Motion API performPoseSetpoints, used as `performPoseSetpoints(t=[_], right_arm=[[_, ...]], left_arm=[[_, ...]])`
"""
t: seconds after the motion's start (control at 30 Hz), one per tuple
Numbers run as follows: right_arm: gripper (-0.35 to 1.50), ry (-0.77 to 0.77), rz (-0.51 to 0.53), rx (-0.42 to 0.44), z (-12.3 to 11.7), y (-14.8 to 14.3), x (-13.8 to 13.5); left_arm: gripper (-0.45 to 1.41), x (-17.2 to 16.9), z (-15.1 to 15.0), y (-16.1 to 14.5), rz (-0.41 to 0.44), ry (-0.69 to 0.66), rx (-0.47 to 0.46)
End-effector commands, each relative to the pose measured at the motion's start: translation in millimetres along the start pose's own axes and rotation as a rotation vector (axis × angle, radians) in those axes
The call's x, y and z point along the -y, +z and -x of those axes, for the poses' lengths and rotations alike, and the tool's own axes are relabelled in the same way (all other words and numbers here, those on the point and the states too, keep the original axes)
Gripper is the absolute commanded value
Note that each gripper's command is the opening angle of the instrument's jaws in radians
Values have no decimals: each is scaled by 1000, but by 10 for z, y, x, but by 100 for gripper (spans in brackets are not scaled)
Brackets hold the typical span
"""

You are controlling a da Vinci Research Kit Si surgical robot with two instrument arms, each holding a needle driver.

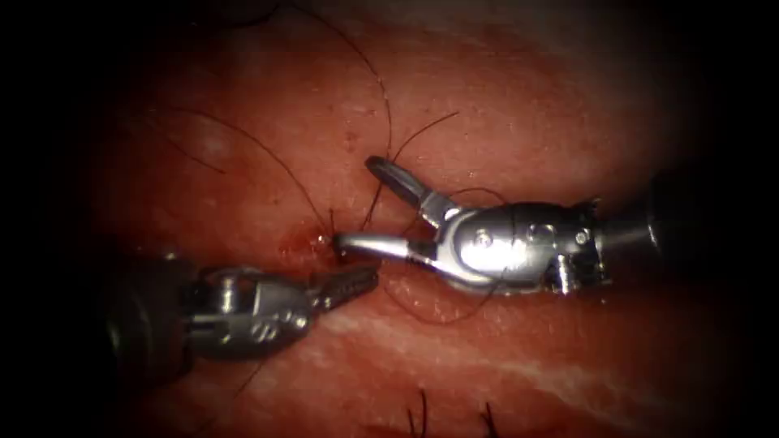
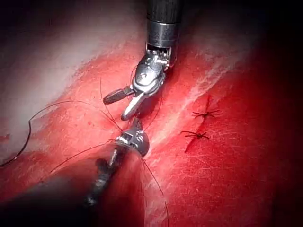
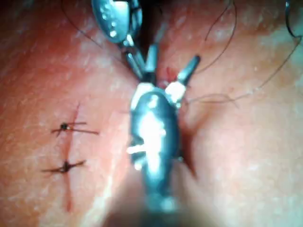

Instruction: Wound Closure

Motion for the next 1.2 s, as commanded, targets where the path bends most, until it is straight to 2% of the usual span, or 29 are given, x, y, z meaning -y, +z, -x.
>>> performPoseSetpoints(t=[0.03, 0.23, 0.57, 0.7, 0.83, 0.93, 1.2], right_arm=[[93, 0, -13, 16, 11, 1, 13], [88, -19, -47, 87, 28, 1, 16], [79, -50, -130, 144, 50, 2, 28], [78, -52, -150, 140, 50, 1, 32], [74, -50, -182, 124, 47, 1, 37], [71, -49, -204, 112, 46, 2, 39], [71, -45, -228, 82, 42, 2, 39]], left_arm=[[-45, -4, 0, 3, -2, -5, 6], [-45, 28, -5, -31, -3, -26, 38], [-45, 56, -18, -39, -27, -20, 41], [-45, 67, -20, -29, -34, -7, 44], [-45, 70, -12, -2, -45, 10, 52], [-45, 64, 2, 17, -30, 21, 63], [-45, 49, 21, 43, -8, 41, 65]])
